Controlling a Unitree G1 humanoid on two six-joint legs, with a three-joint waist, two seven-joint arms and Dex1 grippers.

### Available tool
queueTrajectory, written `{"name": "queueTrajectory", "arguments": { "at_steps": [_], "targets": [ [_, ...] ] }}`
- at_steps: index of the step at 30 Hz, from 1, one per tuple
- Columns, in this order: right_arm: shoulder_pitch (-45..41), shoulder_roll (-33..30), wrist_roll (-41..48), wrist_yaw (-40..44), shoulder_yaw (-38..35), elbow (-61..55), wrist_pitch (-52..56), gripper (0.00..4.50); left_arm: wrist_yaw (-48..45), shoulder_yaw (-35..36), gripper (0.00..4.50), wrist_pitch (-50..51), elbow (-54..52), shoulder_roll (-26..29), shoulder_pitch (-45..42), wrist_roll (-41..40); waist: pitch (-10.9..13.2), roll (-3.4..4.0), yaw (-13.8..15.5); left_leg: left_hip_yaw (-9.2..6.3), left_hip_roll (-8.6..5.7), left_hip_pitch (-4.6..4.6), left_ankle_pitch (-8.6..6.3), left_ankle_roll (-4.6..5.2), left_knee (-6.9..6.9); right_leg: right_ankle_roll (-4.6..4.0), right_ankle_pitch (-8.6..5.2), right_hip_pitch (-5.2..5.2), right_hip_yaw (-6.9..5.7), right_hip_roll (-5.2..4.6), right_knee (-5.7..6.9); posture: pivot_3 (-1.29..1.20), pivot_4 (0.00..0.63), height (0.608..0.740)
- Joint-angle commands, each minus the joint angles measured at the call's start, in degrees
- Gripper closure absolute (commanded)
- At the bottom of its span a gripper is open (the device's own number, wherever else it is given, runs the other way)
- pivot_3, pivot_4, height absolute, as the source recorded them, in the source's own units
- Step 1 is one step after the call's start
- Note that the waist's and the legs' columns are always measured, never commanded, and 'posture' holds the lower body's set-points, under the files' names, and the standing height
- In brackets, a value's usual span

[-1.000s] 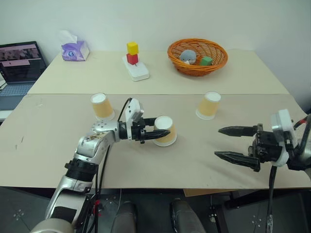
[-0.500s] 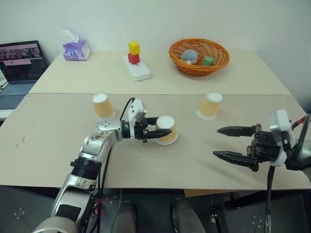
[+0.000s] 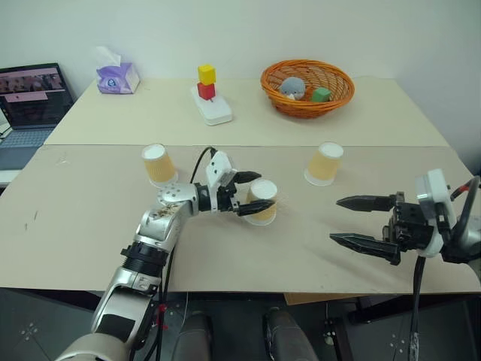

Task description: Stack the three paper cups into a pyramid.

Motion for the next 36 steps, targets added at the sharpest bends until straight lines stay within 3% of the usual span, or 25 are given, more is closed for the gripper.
{"name": "queueTrajectory", "arguments": {
  "at_steps": [1,11,19,25,36],
  "targets": [
    [-1.0,-1.0,0.4,0.5,-1.2,-0.3,-0.5,0.00,3.8,4.0,0.05,1.6,-7.6,-0.2,0.3,-3.0,0.0,0.00,0.0,-0.01,0.00,0.00,0.00,0.00,0.00,0.00,0.00,0.01,0.00,0.00,0.00,0.00,0.150,0.652],
    [-2.6,-0.7,-0.1,1.3,0.6,1.1,-1.0,0.00,17.0,14.3,0.05,15.2,-29.7,2.5,7.7,-13.4,0.1,0.11,0.0,-0.50,0.02,0.21,0.00,0.00,-0.01,0.00,0.00,0.33,-0.15,-0.03,-0.07,0.00,0.150,0.652],
    [-8.0,1.5,-1.5,-1.4,3.8,-0.5,-3.0,0.00,34.9,20.0,0.05,21.6,-37.6,2.0,14.9,-10.5,0.3,0.22,0.0,-0.55,0.01,0.34,0.00,0.00,-0.02,0.00,0.00,0.64,-0.43,-0.04,-0.31,0.00,0.150,0.652],
    [-13.4,6.3,-3.1,-8.5,6.1,-2.0,-3.8,0.00,38.9,20.9,0.05,21.9,-38.8,2.1,21.0,-9.9,0.4,0.23,0.1,-0.81,0.00,0.29,0.00,0.00,-0.02,0.00,0.00,0.64,-0.52,-0.07,-0.33,0.00,0.150,0.652],
    [-7.7,7.4,-1.4,-9.7,3.2,-3.9,-3.4,0.00,43.5,21.9,0.05,16.2,-34.8,2.5,20.4,-4.8,0.4,0.25,1.4,-0.76,-0.22,0.11,0.00,-0.01,-0.02,0.00,0.00,0.62,-0.66,-0.29,-0.43,0.00,0.150,0.652]
  ]
}}
